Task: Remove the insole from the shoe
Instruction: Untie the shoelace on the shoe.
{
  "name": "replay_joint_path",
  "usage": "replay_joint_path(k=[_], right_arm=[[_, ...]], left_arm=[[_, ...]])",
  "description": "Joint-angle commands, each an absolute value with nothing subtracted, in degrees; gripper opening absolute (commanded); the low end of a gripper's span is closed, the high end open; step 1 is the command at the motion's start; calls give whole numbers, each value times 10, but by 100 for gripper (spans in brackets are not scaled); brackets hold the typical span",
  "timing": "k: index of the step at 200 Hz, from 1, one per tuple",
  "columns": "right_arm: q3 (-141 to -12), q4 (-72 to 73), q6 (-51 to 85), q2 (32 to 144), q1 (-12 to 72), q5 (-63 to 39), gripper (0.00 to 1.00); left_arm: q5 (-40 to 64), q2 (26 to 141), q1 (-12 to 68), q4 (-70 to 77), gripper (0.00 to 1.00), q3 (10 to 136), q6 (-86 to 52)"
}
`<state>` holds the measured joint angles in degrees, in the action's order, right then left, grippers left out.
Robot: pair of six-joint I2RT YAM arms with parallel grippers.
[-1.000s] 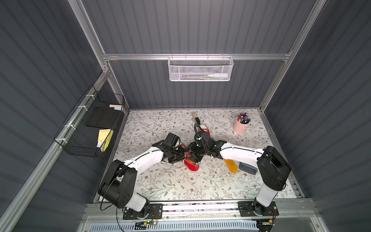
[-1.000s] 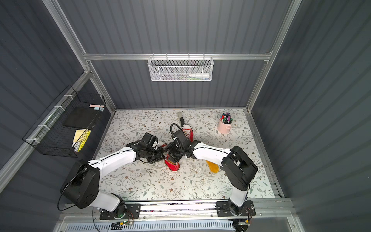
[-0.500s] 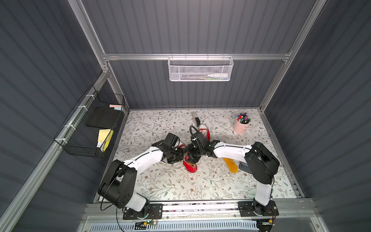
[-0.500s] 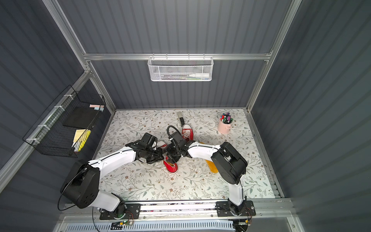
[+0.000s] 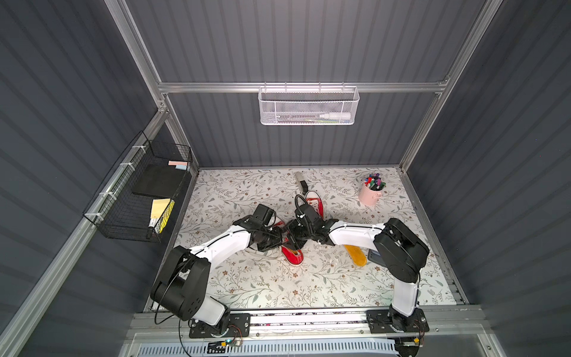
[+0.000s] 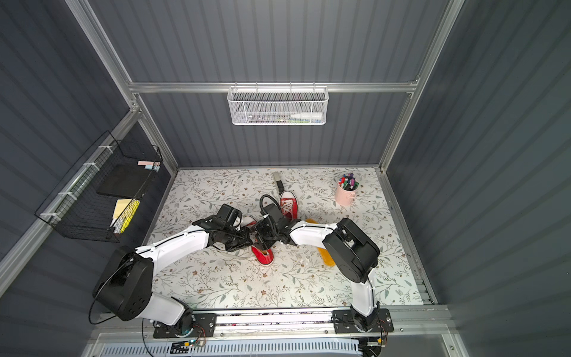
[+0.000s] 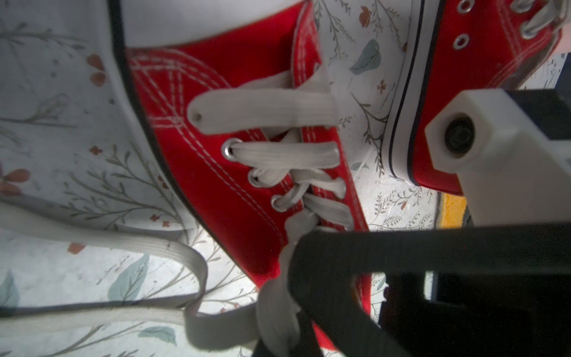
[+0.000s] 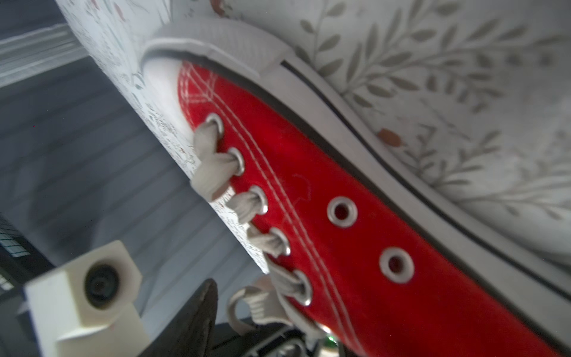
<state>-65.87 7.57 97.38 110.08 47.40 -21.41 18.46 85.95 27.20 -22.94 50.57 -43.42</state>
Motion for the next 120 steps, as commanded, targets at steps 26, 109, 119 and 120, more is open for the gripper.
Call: replay_joint_path(k=[26, 109, 119, 120], right_arm=[[-660, 194, 990, 1111, 470, -187, 60], [-634, 186, 930, 1111, 460, -208, 56], [-636, 159, 907, 1098, 459, -210, 58], [-636, 155, 904, 1096, 459, -210, 58]], left_arm=[[238, 830, 287, -237, 0, 471, -439], [188, 793, 287, -339, 41, 523, -405], [161, 787, 287, -365, 41, 535, -408], [159, 787, 287, -368, 41, 537, -408]])
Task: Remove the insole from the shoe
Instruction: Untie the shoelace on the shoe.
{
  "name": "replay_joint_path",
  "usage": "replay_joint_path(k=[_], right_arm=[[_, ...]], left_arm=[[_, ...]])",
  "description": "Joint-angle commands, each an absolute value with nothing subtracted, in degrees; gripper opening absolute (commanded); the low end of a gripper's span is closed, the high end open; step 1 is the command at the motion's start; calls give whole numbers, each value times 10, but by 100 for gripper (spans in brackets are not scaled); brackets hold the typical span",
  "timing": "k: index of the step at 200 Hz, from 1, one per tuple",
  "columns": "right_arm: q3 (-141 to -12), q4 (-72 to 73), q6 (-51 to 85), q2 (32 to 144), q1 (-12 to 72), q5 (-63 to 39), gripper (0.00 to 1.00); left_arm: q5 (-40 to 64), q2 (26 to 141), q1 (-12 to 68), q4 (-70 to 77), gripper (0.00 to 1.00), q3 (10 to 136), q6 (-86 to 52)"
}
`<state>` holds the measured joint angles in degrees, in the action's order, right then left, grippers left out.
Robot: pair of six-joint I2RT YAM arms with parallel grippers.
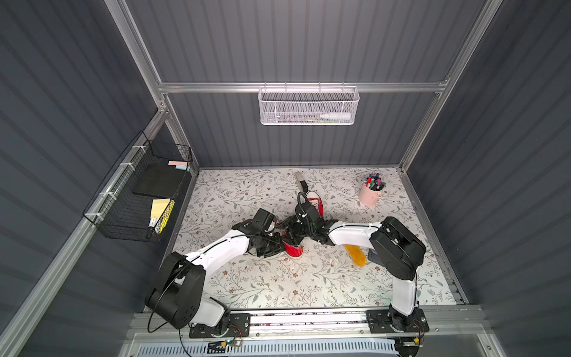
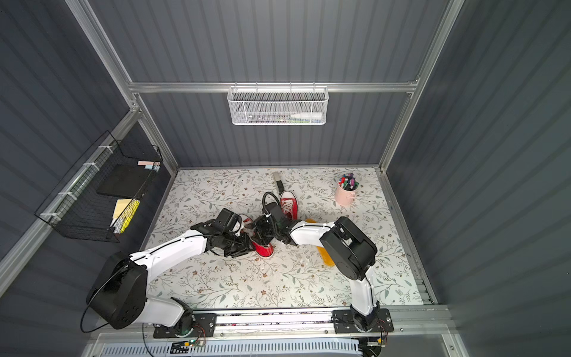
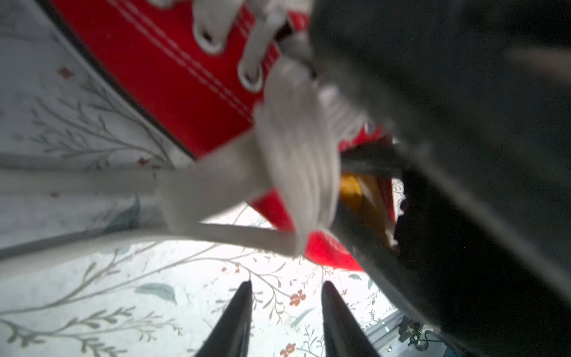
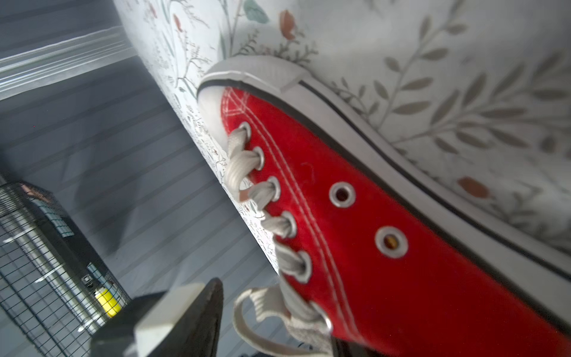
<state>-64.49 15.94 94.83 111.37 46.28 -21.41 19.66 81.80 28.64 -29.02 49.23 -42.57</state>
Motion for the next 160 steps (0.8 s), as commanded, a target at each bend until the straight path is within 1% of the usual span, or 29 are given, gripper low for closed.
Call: replay_joint_path(k=[1, 31, 39, 49, 66, 71, 80, 106, 120, 131, 160], right_arm=[[-636, 152, 901, 1095, 459, -209, 58], [-668, -6, 784, 1033, 456, -212, 61], [-678, -47, 755, 1019, 455, -215, 62], [-691, -101, 723, 1003, 456, -216, 62], [-711, -180, 666, 982, 456, -208, 61], [-720, -206, 643, 977, 456, -203, 60], [-740, -264, 600, 975, 458, -193, 55], [-790, -392, 486, 991, 458, -158, 33], [-821, -437, 439, 1009, 458, -149, 28], [-846, -459, 411, 1022, 459, -140, 29], [-901, -476, 320, 1061, 461, -143, 41]], left_arm=[[155, 786, 287, -370, 41, 539, -408], [87, 771, 287, -406, 42, 559, -421], [74, 765, 287, -407, 45, 559, -432], [63, 760, 286, -406, 48, 559, -445], [63, 754, 286, -399, 49, 562, -460], [65, 753, 287, -395, 49, 562, -463], [74, 753, 286, -387, 49, 562, -464], [97, 759, 287, -360, 45, 557, -476], [108, 754, 287, -343, 41, 544, -499], [110, 750, 287, -331, 39, 535, -514], [130, 751, 290, -298, 38, 524, -557]])
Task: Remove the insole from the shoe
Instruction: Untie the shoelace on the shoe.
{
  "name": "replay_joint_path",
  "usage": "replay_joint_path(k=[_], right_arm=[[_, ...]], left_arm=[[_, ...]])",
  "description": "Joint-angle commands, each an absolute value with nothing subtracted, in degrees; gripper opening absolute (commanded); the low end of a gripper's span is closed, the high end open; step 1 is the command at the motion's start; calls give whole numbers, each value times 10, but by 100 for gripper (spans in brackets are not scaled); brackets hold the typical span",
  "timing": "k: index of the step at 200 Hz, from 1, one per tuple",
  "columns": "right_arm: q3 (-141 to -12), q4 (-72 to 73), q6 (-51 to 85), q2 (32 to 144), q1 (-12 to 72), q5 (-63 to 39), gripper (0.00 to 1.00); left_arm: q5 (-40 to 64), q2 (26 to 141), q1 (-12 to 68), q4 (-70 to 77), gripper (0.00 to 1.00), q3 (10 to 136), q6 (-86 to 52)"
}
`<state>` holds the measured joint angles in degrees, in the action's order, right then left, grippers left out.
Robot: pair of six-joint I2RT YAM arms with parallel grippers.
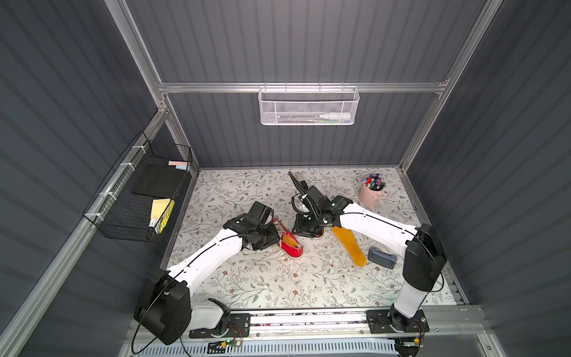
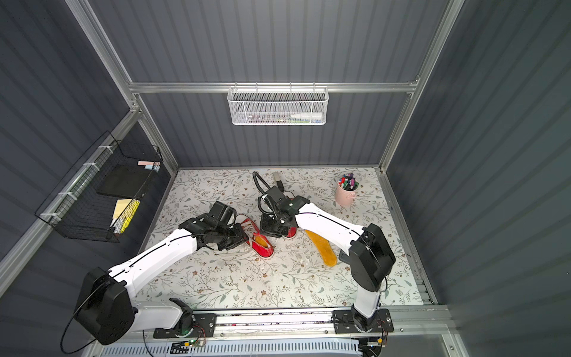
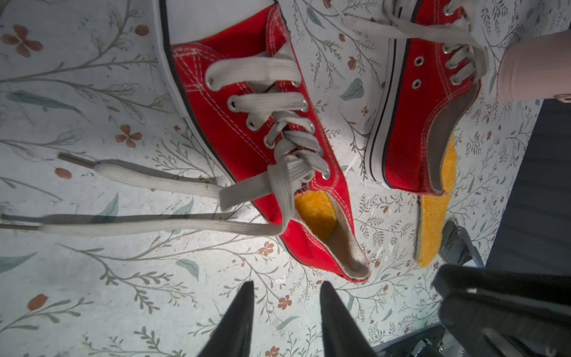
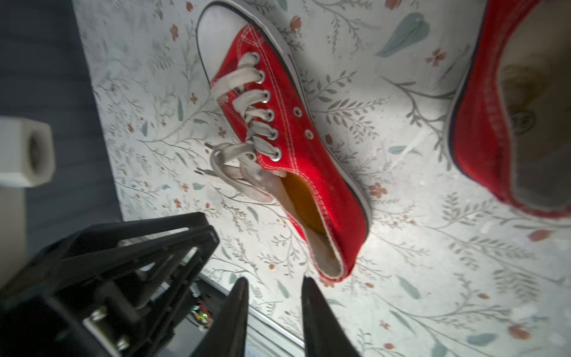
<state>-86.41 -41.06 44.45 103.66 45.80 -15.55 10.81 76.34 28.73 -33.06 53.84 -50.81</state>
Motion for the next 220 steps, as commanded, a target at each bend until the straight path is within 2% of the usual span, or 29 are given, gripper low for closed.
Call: replay_joint_path(k=[1, 32, 82, 115, 146, 173, 193, 220], right_arm=[[-901, -474, 318, 1063, 462, -143, 42], [-911, -451, 237, 1102, 463, -168, 52], [-938, -442, 188, 1156, 462, -157, 54], [-950, -448, 202, 1186, 461, -156, 43], [-928, -423, 223, 1180, 462, -157, 26], [-910, -404, 253, 1167, 461, -168, 12], [-888, -381, 288, 1152, 461, -174, 7], [-854, -350, 341, 1129, 462, -171, 3]], left_arm=[[131, 751, 290, -296, 38, 523, -561], [137, 757, 301, -257, 41, 489, -626], [144, 778, 306, -190, 47, 457, -675], [160, 806, 305, -149, 50, 451, -685], [166, 829, 305, -132, 50, 447, -688], [162, 849, 306, -137, 44, 450, -682], [162, 863, 306, -139, 41, 455, -676], [142, 878, 305, -155, 31, 470, -666]])
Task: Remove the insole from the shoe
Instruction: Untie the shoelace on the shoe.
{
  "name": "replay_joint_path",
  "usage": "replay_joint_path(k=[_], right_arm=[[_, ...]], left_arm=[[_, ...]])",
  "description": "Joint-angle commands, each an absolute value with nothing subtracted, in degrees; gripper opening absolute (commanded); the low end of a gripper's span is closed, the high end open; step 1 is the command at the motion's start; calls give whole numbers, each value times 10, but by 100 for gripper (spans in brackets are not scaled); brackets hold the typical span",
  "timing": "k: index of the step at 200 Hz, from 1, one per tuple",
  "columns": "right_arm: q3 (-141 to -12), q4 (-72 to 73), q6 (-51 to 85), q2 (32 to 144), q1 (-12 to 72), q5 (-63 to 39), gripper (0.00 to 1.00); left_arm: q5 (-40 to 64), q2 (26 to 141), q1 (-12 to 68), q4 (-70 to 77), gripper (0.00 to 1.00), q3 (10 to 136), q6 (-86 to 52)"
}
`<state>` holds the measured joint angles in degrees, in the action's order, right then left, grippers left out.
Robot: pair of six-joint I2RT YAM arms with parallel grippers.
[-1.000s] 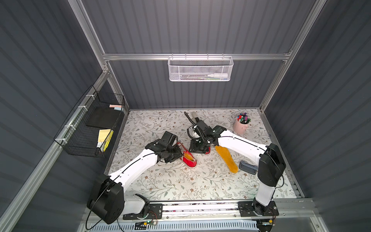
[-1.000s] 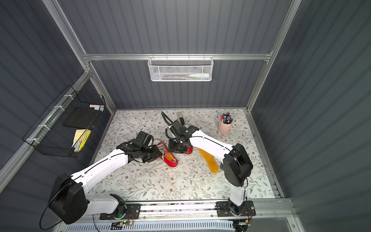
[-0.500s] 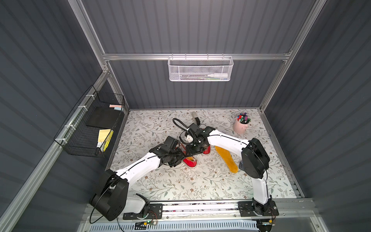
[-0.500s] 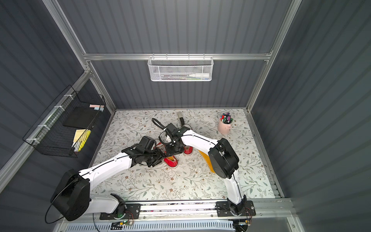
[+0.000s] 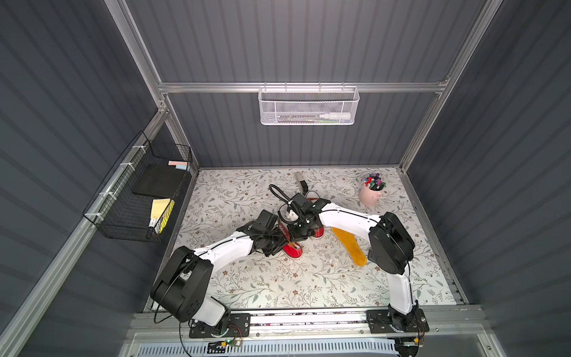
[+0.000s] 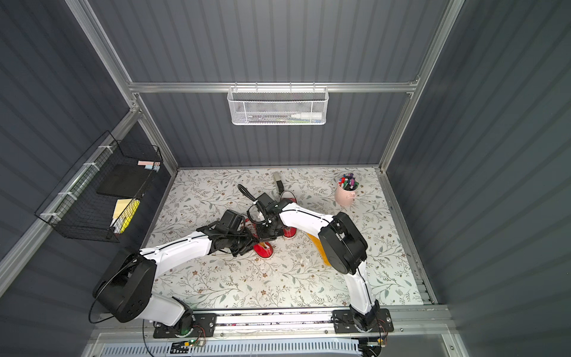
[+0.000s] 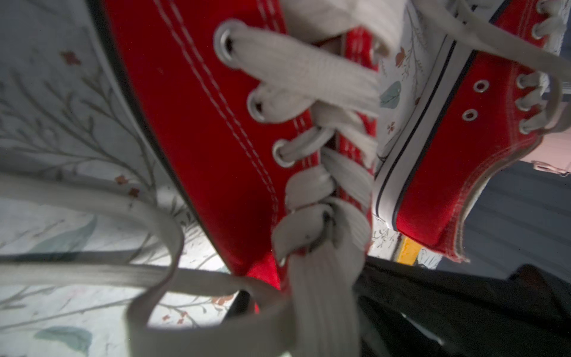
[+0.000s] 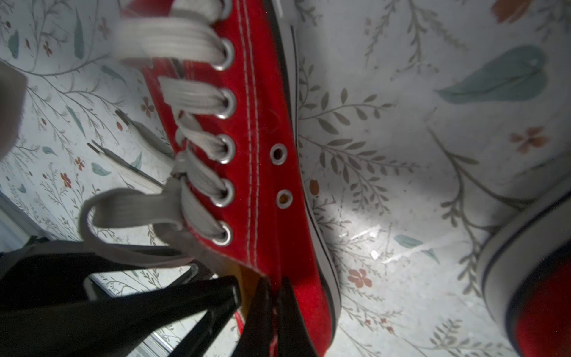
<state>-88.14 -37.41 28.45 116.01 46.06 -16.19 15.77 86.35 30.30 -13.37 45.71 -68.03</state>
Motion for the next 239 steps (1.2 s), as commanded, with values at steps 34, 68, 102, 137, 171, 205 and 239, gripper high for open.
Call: replay_joint_path(k=[34, 68, 102, 137, 171, 205, 239], right_arm=[[-813, -331, 410, 1090, 461, -126, 0], [-762, -359, 488, 1038, 447, -50, 0], [-697, -374, 499, 1007, 435, -50, 0], [-677, -384, 454, 1030, 434, -75, 0], [-763, -406, 412, 1060, 441, -108, 13], [-818, -437, 401, 1042, 443, -137, 42], [-818, -457, 399, 1007, 459, -159, 41]], left_arm=[[120, 897, 306, -207, 15, 492, -624], [66, 890, 306, -278, 0, 533, -561], [41, 872, 293, -282, 0, 541, -519], [59, 890, 290, -261, 0, 524, -451], [135, 899, 304, -181, 0, 492, -468], [147, 887, 309, -151, 0, 483, -495], [158, 881, 310, -129, 0, 471, -517]])
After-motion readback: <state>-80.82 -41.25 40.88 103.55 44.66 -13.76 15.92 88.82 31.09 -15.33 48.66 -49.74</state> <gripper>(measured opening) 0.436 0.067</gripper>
